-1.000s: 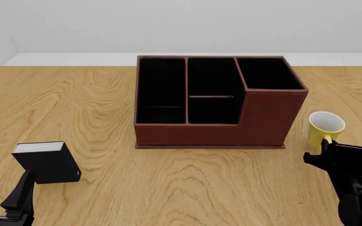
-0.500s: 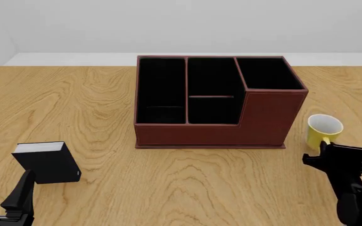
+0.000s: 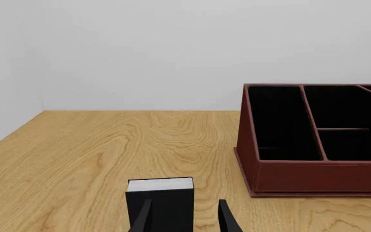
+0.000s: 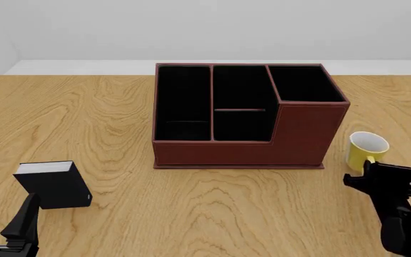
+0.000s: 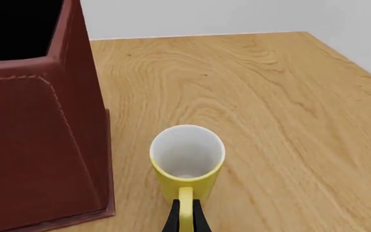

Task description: Pick up the yellow and white mug and place it to the right of the caddy.

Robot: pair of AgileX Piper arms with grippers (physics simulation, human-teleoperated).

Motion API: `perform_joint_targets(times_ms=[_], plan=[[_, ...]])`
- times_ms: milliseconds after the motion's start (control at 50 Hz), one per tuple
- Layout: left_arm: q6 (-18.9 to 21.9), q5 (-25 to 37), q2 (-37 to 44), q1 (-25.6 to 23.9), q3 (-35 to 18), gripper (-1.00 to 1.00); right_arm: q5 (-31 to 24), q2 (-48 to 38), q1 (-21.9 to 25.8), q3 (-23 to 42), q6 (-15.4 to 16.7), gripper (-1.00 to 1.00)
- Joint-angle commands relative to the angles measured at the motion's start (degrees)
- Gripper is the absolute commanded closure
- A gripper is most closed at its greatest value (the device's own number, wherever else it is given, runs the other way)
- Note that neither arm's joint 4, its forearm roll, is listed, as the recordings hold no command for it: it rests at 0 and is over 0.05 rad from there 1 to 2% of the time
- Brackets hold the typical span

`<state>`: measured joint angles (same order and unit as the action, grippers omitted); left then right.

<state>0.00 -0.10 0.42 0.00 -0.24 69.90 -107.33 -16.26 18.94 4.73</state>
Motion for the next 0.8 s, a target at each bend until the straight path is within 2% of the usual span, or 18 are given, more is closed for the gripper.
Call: perform_joint_targets(times_ms=[20,580,600,640,800], plan=[[0.0,0.0,0.0,0.0,0.0,-1.00,0.0,-1.9,0.1,0.5,-0.6,1.00],[0.0,0.0,0.0,0.0,0.0,-1.00,0.0,-3.0,-0.3,0.9,-1.0,1.00],[0.0,0.0,0.0,0.0,0.0,-1.00,0.0,-2.9,-0.1,0.8,-1.2,-1.00],[0.0,0.0,0.0,0.0,0.0,-1.00,0.0,-2.5,-0.3,0.5,-0.4,-1.00],[0.0,0.0,0.0,0.0,0.0,-1.00,0.0,-2.4,-0.3,0.4,-1.1,-1.00]])
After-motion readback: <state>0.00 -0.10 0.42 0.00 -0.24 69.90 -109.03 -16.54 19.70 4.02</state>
